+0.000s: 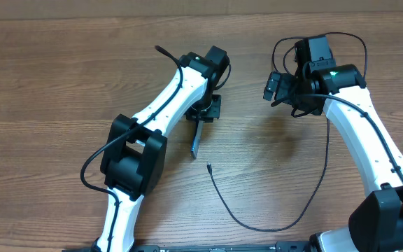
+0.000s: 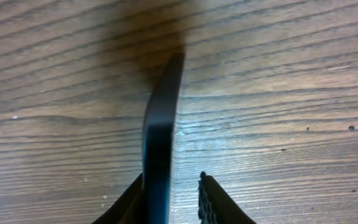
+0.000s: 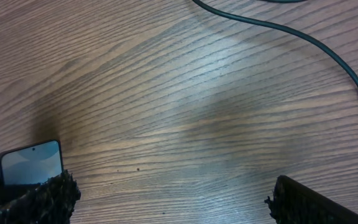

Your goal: Plug charger to phone and switch on socket

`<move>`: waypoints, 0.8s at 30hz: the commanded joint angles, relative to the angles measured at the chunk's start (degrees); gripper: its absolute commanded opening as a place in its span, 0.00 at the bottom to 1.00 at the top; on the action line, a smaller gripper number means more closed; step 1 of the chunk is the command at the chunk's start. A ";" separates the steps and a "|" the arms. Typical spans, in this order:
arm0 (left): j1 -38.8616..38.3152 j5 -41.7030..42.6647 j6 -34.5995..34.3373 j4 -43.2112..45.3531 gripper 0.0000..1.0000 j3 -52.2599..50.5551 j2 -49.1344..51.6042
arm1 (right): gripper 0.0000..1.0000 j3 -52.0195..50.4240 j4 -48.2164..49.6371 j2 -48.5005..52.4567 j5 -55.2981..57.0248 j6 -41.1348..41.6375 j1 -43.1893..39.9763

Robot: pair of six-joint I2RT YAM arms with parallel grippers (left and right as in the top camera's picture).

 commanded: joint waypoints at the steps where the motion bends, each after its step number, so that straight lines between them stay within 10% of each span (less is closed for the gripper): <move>1: -1.51 -0.55 -1.36 0.09 0.20 -1.14 -1.84 | 1.00 -0.31 0.35 0.33 0.57 0.17 0.11; 24: -2.36 -3.63 -1.40 -0.61 0.17 -3.37 -1.77 | 1.00 -0.31 0.35 0.33 0.57 0.17 0.11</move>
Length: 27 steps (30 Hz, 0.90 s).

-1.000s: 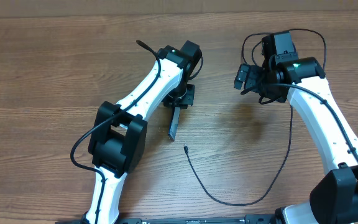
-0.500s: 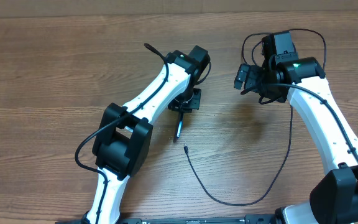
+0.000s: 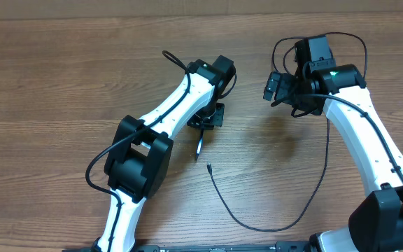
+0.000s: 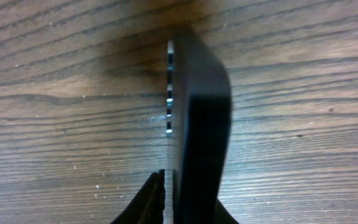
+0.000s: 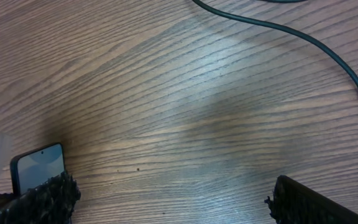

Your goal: Plug charger to phone and switch on socket

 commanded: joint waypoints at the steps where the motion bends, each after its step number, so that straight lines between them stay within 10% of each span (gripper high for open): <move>1: -0.39 -2.05 -0.55 -0.13 0.16 -0.61 -1.77 | 1.00 -0.31 0.37 0.33 0.55 0.17 0.09; 27: -0.42 -2.40 -1.42 2.54 0.18 -2.89 -1.22 | 1.00 -0.31 0.39 0.33 0.52 0.17 0.09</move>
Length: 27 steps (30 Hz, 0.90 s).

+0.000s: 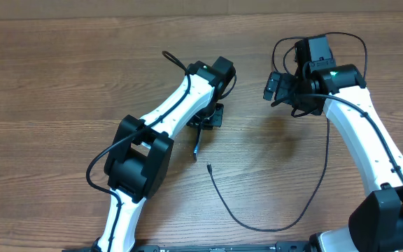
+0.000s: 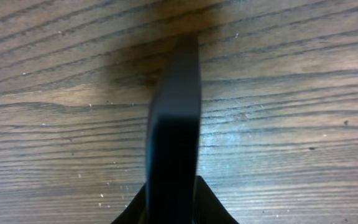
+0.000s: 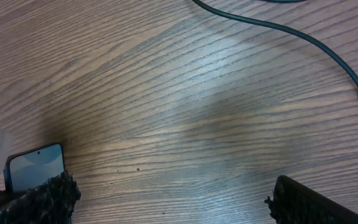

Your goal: Plug charger to phone and switch on socket

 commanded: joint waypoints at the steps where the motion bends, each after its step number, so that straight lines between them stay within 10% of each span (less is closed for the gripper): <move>1: -0.42 -0.90 -1.20 1.09 0.17 -2.03 -1.22 | 1.00 -0.31 0.35 0.33 0.57 0.17 0.09; 27: 0.35 0.46 4.07 0.52 0.04 0.22 -2.47 | 1.00 -0.31 0.50 0.33 0.57 0.17 0.09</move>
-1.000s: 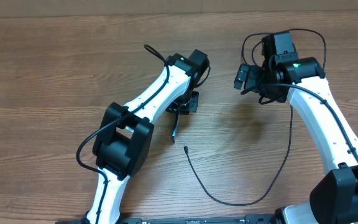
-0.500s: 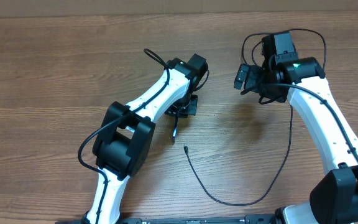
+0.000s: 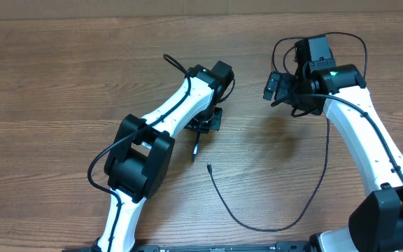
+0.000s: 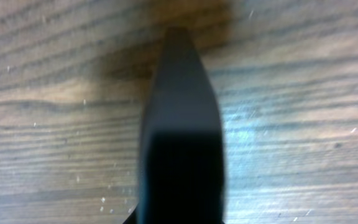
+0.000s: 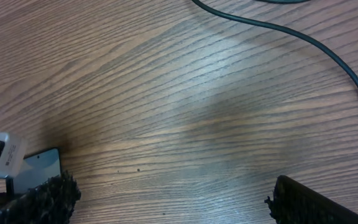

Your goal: Plug charger to phone and switch on socket

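My left gripper (image 3: 203, 124) is shut on the dark phone (image 3: 195, 148), which it holds on edge just over the wooden table (image 3: 61, 84). In the left wrist view the phone (image 4: 179, 137) is a blurred black slab that hides the fingers. The free plug end of the black charger cable (image 3: 208, 166) lies just below the phone. My right gripper (image 3: 285, 98) hangs wide open to the right over bare wood; its fingers (image 5: 309, 202) have nothing between them. The phone's screen (image 5: 41, 165) shows at the left of that view. No socket is in view.
The cable (image 3: 271, 227) loops across the front of the table and climbs up under the right arm; it also crosses the top right of the right wrist view as the cable (image 5: 353, 81). Cardboard edges the table's far side.
The phone fills more of the left wrist view and is blurred. The white left wrist has come further into the right wrist view. The right arm has not moved.
The left gripper first stood around the tilted phone with a gap at one finger. Then it was shut on the phone, which stood on edge near the cable's plug end. The phone has since stayed in that grip, shifting slightly. The right gripper stayed open and still.
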`<move>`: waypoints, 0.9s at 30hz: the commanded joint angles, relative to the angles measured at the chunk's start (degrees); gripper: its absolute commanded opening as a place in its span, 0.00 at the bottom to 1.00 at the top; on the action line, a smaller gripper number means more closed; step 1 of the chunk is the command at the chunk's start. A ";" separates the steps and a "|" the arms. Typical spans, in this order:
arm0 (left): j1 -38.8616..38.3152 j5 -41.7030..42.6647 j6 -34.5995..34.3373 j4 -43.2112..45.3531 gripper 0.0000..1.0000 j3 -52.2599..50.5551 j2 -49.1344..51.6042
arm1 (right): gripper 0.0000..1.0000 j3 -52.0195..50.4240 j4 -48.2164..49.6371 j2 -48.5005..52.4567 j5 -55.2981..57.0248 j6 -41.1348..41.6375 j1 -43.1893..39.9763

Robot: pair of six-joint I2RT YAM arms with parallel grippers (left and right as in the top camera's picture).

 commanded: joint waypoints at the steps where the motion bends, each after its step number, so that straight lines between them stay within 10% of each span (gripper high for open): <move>1: 0.61 1.07 1.97 0.50 0.04 2.58 -3.34 | 1.00 -0.31 0.39 0.33 0.55 0.15 0.09; 18: 16.55 47.21 18.45 3.30 0.04 2.58 -15.43 | 1.00 -0.31 0.35 0.33 -1.55 0.17 0.09; 27: 22.91 55.21 31.36 -7.72 0.04 2.54 -15.02 | 0.91 -0.31 2.45 0.35 -18.27 -0.09 0.26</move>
